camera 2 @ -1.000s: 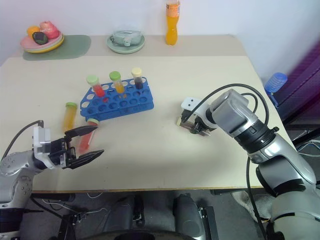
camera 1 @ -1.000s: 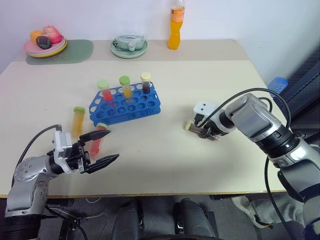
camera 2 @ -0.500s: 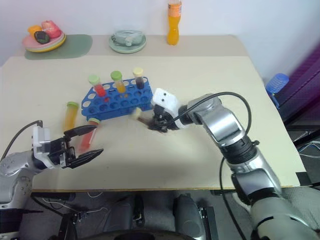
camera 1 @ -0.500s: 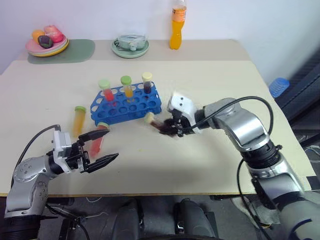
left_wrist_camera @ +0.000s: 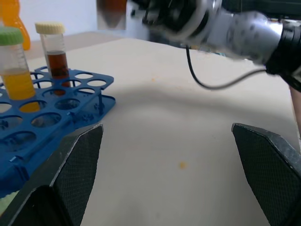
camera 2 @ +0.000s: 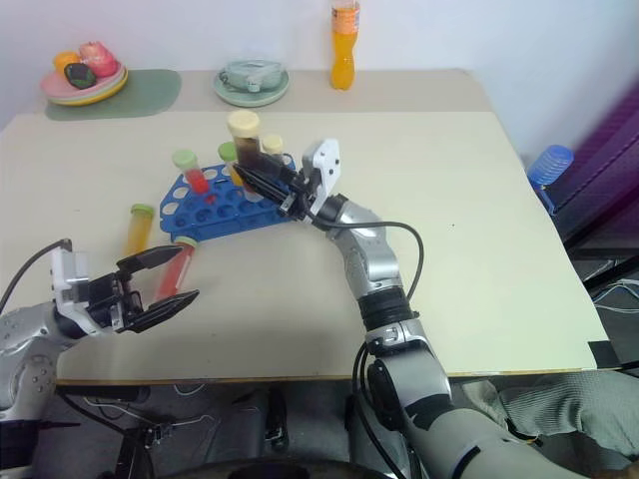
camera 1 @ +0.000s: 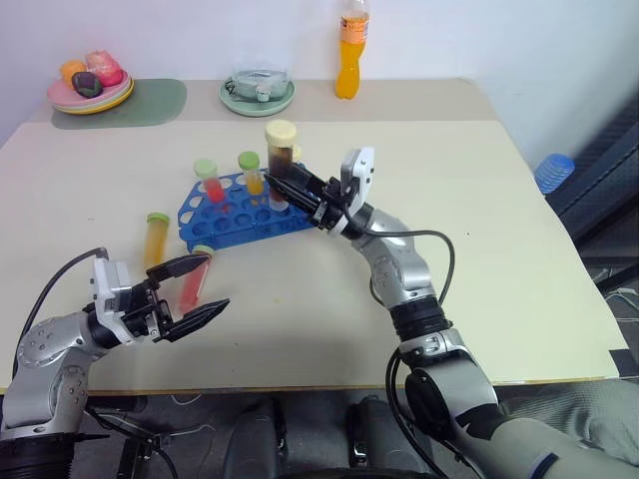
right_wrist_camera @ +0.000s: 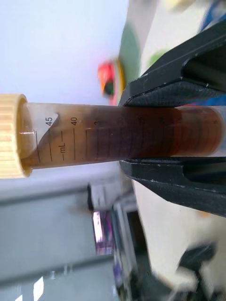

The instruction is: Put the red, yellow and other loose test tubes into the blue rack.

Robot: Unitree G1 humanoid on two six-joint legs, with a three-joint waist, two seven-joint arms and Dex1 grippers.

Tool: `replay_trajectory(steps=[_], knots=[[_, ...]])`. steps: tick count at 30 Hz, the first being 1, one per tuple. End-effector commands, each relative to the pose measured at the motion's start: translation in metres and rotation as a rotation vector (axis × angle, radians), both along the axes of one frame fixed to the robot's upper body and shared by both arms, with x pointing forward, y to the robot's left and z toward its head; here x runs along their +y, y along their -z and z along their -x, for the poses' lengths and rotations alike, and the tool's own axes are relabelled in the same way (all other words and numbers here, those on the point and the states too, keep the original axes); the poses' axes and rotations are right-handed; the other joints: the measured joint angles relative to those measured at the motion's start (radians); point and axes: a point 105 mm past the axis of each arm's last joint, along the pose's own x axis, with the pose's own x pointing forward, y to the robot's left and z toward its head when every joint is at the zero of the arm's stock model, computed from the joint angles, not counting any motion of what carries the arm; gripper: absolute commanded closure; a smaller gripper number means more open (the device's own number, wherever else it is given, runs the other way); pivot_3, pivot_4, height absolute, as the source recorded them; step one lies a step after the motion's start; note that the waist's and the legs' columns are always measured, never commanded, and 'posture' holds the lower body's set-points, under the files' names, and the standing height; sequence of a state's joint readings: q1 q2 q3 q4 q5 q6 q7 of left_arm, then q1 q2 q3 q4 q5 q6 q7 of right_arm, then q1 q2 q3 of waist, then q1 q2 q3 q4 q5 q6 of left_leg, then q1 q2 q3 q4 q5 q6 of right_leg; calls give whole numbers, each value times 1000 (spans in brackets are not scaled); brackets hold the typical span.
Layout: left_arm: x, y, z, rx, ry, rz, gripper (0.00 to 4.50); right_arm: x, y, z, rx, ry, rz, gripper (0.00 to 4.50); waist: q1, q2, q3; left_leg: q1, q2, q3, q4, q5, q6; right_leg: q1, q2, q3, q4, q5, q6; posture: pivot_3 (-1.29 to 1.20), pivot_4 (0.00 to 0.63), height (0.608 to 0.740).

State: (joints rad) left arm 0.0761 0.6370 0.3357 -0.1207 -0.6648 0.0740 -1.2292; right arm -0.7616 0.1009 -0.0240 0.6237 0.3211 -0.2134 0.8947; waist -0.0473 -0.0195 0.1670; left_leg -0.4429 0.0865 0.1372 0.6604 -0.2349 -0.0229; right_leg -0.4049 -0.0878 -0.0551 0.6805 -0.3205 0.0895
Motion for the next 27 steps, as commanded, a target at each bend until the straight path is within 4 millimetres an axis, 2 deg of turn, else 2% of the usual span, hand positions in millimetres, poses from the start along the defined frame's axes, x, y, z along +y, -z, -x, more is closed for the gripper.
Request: replay_trajectory(steps=[1, 8, 18, 27], knots=[[2, -13, 4, -38, -10, 7, 0, 8, -7, -7, -71, 71, -38, 3700, -4, 0, 0, 0, 0, 0, 0, 0, 0, 0, 0, 0, 0, 0, 0, 0, 150, 740], [5, -19, 11, -37, -37, 3, 0, 7, 16, -23, -24, 180, 5, 3700, -21, 0, 0, 0, 0, -1, 0, 1, -1, 0, 0, 0, 1, 0, 0, 0, 150, 740], [7, -25, 16, -50, -97, 36, 0, 0, 43, -29, 61, 223, 77, 3700, -22, 1, 0, 1, 0, -3, -1, 1, -2, 0, 0, 0, 1, 0, 0, 0, 150, 740], [0, -23, 12, -73, -152, 80, 0, -7, 40, -39, 79, 274, 98, 3700, -22, 0, 0, 2, 0, -3, -1, 1, -2, 1, 0, 0, 1, 0, 0, 0, 150, 740]])
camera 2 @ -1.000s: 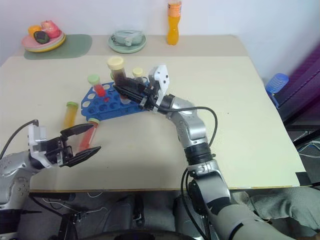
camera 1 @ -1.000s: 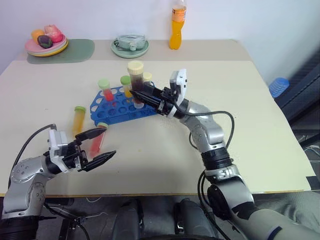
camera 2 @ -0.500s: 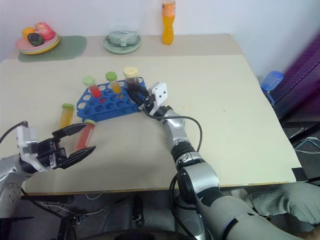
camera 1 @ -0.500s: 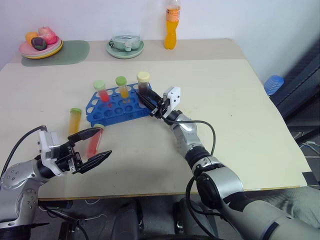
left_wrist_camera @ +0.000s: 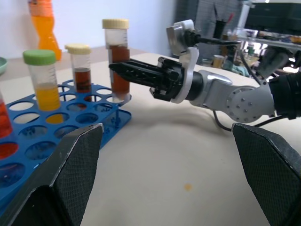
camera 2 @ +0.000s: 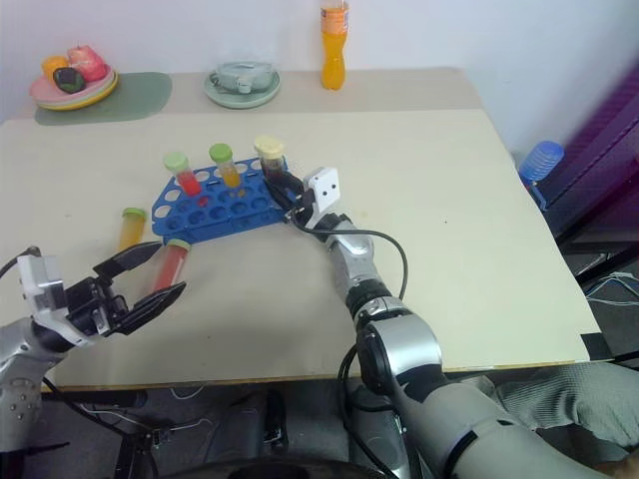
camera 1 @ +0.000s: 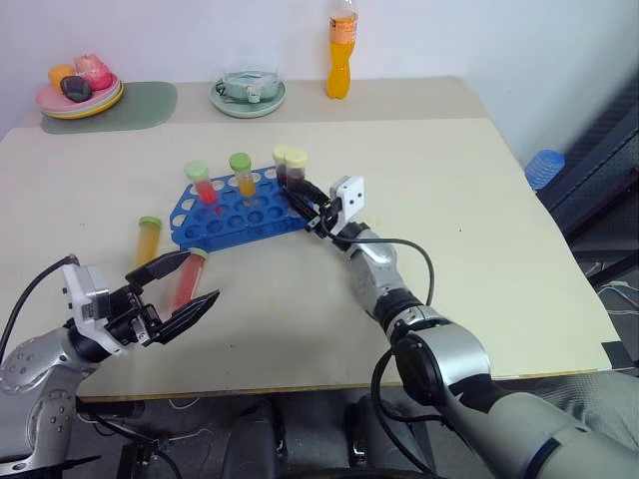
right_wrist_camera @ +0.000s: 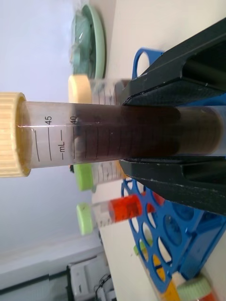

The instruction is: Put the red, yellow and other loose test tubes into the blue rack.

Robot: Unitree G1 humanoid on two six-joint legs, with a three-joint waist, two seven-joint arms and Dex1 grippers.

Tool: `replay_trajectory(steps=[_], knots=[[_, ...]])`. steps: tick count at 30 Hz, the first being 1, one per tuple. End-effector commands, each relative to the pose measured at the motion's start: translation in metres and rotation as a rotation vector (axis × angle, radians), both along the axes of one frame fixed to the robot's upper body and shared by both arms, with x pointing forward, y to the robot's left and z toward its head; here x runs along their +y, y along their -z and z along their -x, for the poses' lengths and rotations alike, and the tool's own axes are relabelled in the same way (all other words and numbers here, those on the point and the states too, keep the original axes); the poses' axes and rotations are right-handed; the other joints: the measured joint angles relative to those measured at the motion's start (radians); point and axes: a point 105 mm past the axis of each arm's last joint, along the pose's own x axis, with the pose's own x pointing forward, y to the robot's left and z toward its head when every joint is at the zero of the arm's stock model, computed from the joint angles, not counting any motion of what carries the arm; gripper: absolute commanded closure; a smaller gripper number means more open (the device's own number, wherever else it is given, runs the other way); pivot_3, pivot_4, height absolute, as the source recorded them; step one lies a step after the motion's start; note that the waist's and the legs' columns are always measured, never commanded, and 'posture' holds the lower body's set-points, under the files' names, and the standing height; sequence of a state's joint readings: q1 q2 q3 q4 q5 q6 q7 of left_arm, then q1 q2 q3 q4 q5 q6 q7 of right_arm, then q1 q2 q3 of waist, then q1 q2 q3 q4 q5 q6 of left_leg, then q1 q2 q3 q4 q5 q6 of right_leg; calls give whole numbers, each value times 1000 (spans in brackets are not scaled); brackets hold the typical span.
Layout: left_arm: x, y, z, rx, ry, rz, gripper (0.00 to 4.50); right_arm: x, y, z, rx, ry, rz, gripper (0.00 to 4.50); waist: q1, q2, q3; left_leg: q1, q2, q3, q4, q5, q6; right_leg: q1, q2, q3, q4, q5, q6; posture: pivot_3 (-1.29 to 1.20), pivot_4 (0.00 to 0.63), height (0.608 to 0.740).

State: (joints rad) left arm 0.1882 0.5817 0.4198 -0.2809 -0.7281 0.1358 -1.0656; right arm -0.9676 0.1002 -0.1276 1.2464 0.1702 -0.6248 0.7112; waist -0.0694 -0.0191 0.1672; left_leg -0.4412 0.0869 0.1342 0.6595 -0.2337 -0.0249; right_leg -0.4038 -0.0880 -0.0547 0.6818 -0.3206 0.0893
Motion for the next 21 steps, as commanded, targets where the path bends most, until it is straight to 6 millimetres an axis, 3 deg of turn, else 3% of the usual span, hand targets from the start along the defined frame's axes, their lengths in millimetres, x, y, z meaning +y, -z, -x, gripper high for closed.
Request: replay_trajectory(steps=[1, 21], knots=[[-6, -11, 1, -62, 1, -15, 0, -2, 0, -5, 23, 24, 7, 3700, 0, 0, 0, 0, 0, 0, 0, 0, 0, 0, 0, 0, 0, 0, 0, 0, 150, 740], [-5, -17, 7, -73, -20, -21, 0, 2, -2, -14, 75, 88, 0, 3700, 0, 0, 0, 0, 0, 0, 0, 0, 0, 0, 0, 0, 0, 0, 0, 0, 150, 740]])
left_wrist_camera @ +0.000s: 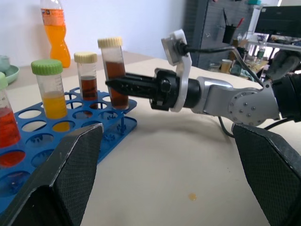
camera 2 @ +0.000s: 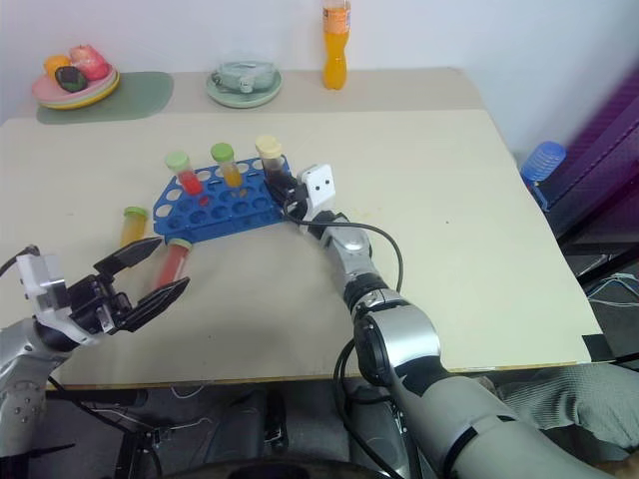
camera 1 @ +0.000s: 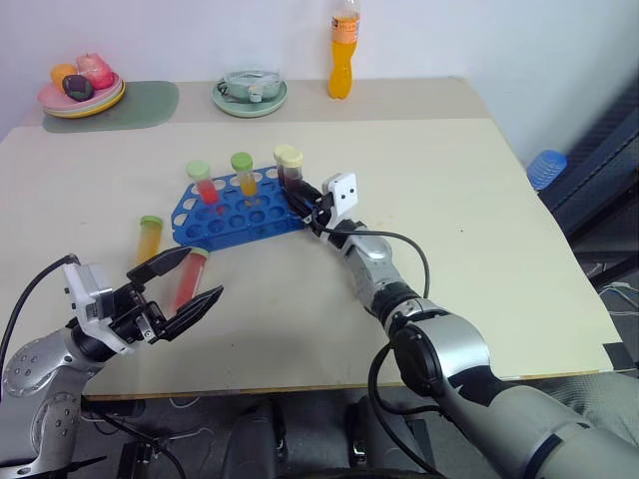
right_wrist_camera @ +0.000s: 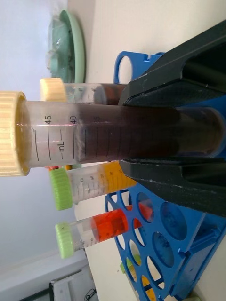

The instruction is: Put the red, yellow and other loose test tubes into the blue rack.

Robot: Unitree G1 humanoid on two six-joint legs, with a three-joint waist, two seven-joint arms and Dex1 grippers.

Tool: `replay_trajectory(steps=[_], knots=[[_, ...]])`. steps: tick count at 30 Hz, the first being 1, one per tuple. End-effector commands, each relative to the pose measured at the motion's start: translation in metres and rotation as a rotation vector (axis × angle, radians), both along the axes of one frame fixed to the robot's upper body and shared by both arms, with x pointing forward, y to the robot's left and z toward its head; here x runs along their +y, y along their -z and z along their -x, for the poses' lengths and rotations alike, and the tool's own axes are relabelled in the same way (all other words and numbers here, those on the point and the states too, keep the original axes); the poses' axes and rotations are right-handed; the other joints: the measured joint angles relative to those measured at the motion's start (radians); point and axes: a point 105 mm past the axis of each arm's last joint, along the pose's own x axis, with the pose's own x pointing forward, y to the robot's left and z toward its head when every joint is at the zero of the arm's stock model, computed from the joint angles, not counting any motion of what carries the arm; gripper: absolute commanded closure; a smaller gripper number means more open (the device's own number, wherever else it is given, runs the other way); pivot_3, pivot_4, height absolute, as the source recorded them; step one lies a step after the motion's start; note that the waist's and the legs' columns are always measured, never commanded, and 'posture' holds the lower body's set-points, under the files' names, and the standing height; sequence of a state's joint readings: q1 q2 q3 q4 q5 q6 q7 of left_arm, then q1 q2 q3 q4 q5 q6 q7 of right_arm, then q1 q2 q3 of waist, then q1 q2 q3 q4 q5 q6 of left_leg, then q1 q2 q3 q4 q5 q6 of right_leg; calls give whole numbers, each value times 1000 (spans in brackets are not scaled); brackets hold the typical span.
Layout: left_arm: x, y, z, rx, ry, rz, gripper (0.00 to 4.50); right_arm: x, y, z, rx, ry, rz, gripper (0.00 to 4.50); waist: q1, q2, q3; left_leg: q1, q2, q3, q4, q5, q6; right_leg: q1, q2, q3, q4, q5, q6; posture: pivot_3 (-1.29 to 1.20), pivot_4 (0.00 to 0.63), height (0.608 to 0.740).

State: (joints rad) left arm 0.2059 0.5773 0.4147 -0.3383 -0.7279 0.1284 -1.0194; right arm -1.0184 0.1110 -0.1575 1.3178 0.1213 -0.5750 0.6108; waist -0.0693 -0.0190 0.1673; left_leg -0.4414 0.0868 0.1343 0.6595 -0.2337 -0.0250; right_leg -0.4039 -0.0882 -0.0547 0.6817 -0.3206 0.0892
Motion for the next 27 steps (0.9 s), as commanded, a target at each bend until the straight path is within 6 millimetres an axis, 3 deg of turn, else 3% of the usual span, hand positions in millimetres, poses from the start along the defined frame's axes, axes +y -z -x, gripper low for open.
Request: replay_trajectory(steps=[1, 18, 25, 27], knots=[[2, -11, 5, -44, -9, -14, 0, -3, -8, -4, -13, 33, -23, 3700, 0, 0, 0, 0, 0, 0, 0, 0, 0, 0, 0, 0, 0, 0, 0, 0, 150, 740], [18, -6, -6, -52, -118, 30, 0, -10, -8, 2, -45, -5, -73, 3700, 2, 0, 0, 0, 0, 0, 0, 0, 0, 0, 0, 0, 0, 0, 0, 0, 150, 740], [20, -4, -4, -49, -113, 28, 0, -9, -6, 5, -59, -11, -69, 207, 0, 0, 0, 0, 0, 0, 0, 0, 0, 0, 0, 0, 0, 0, 0, 0, 150, 740], [20, -5, -4, -49, -112, 29, 0, -10, -6, 5, -70, 0, -67, 32, -2, 0, 0, 0, 0, 0, 0, 0, 0, 0, 0, 0, 0, 0, 0, 0, 150, 740]])
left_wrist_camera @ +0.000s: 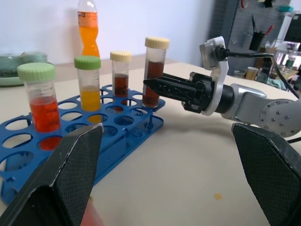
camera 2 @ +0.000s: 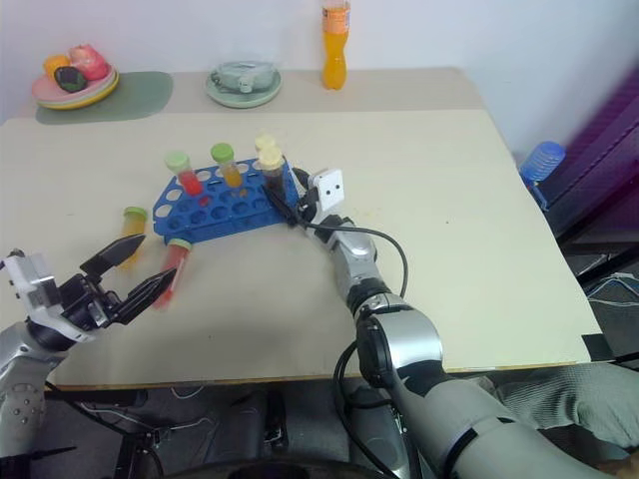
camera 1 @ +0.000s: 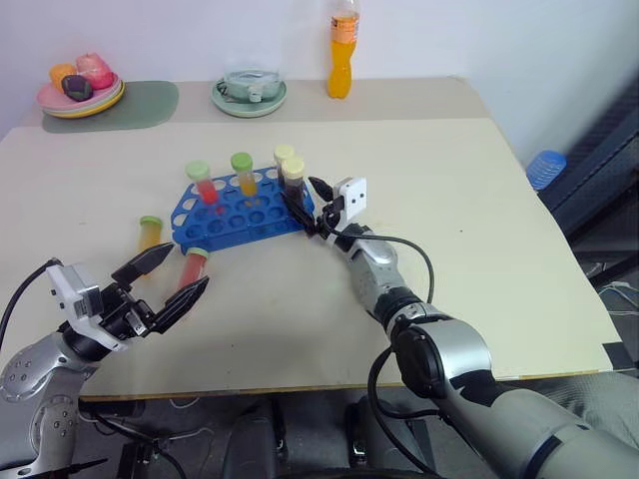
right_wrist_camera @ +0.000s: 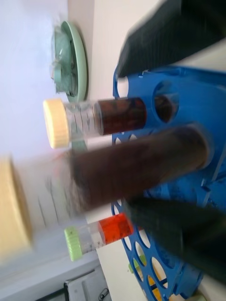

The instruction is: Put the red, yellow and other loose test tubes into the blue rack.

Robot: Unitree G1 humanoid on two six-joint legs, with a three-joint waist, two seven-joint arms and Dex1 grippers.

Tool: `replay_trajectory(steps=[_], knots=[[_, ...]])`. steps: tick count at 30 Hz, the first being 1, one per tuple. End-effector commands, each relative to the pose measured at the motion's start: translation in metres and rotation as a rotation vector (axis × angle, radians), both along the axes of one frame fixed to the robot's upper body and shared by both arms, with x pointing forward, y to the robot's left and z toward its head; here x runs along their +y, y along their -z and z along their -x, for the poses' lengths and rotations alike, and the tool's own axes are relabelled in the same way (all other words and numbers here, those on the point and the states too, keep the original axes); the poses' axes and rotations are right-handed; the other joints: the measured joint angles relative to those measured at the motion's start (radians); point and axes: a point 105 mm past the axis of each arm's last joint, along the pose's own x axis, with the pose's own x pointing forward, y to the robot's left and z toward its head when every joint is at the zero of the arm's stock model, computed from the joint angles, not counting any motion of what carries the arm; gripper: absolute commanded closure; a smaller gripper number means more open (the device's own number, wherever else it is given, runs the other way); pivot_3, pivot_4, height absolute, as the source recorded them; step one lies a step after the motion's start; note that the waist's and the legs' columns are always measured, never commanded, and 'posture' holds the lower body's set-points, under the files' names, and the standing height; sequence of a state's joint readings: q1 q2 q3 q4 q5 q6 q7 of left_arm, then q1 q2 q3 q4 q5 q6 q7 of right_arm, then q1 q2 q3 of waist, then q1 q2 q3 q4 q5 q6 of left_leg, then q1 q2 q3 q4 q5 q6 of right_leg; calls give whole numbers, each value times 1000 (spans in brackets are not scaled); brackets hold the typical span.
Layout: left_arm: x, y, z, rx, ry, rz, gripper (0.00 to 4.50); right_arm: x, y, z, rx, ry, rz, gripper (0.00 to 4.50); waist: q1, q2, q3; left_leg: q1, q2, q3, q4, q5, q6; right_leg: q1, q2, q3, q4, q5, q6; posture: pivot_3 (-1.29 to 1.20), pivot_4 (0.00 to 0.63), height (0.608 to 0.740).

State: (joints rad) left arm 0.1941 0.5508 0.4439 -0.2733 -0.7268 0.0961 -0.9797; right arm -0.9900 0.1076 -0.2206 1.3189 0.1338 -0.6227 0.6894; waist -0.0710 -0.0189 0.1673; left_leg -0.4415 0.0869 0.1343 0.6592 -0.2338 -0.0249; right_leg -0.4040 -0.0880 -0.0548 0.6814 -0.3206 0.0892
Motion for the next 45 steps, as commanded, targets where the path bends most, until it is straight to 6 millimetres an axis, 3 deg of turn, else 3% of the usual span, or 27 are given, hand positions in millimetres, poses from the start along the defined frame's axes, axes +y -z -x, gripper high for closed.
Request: replay_trajectory(steps=[1, 14, 21, 23, 30, 33, 37, 43, 45], knots=[[3, -8, 3, -38, -10, -17, 0, -1, -9, 1, -56, 23, -11, 32, 0, 0, 0, 0, 0, 0, 0, 0, 0, 0, 0, 0, 0, 0, 0, 0, 150, 740], [3, -7, -2, -17, -39, 21, 0, -13, -22, 4, -149, -5, -17, 32, 1, 0, 0, 0, 0, 0, 0, 0, 0, 0, 0, 0, 0, 0, 0, 0, 150, 740], [-3, 2, -14, 16, -60, 73, 0, -28, -18, 18, -204, -65, -45, 32, 3, 0, 0, 0, 0, 0, 0, 0, 0, 0, 0, 0, 0, 0, 0, 0, 150, 740], [-5, 6, -18, 42, -68, 83, 0, -31, -14, 29, -222, -164, -26, 32, 3, 0, 0, 0, 0, 0, 0, 0, 0, 0, 0, 0, 0, 0, 0, 0, 150, 740], [-9, 5, -27, 59, -185, 131, 0, -75, -22, 54, -175, -234, 83, 32, 10, 0, 0, 0, 0, -1, -1, 0, 0, 0, -1, 0, 0, 0, 0, 0, 150, 740], [-4, 0, -30, 81, -286, 106, 0, -97, -37, 71, -148, -272, 180, 32, 21, 0, 0, 0, -1, -1, 0, 0, 1, 0, -2, 0, -1, 0, 0, 0, 150, 740], [10, -9, -31, 139, -431, 56, 0, -125, -36, 84, -55, -250, 414, 32, 24, 0, 0, 0, -1, -1, -1, -2, 4, 0, -1, 1, -1, 0, 0, 0, 150, 740], [12, -18, -33, 280, -500, 33, 0, -144, -32, 102, 7, -298, 552, 32, 30, -1, 0, 0, -1, -1, -1, -3, 6, 1, -1, 1, -2, 0, 0, 0, 150, 740], [20, -2, -34, 496, -583, -33, 0, -149, -31, 107, 7, -318, 598, 32, 31, -1, 0, 0, -1, -1, -1, -3, 6, 1, -1, 1, -3, 0, 0, 0, 150, 740]])
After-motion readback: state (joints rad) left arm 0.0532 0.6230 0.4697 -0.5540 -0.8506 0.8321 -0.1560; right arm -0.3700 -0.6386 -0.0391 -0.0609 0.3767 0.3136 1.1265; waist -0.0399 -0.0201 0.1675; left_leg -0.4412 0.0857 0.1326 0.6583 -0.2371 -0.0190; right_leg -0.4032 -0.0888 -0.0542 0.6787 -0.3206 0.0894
